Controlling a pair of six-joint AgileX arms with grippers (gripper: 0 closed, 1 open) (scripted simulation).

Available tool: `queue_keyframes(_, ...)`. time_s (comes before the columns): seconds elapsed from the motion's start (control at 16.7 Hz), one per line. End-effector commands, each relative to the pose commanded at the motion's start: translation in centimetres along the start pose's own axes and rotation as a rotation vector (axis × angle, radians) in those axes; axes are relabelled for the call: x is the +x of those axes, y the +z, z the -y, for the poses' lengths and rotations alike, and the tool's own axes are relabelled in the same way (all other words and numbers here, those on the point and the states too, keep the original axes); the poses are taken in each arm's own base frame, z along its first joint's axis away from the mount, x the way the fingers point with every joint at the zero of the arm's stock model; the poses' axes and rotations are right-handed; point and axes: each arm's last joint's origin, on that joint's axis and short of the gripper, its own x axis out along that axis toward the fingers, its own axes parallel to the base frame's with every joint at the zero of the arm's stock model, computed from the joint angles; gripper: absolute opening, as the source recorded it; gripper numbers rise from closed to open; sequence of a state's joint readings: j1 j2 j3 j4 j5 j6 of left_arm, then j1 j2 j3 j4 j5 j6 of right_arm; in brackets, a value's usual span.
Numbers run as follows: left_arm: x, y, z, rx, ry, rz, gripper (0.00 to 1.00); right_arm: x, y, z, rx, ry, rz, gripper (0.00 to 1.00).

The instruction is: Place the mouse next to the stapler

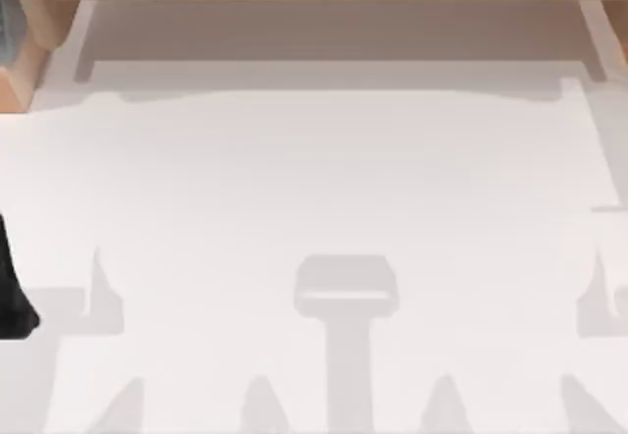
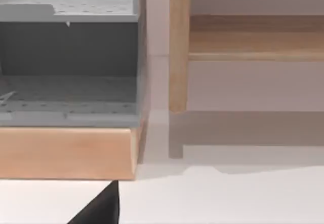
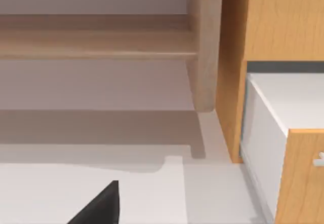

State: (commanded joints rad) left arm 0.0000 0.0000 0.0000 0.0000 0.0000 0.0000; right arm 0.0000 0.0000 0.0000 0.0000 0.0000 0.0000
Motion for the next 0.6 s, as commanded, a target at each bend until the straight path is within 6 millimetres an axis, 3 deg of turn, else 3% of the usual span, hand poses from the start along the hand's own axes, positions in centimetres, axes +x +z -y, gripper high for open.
queue_keyframes(0.3,0.0,0.0,0.0,0.0,0.0,0.0,1.0,0.0,1.1,0.2,-0.005,-0.019,-0.028,1.0)
queue_keyframes(0.6,0.0,0.0,0.0,0.0,0.0,0.0,1.0,0.8,6.6,1.2,-0.029,-0.106,-0.177,1.0)
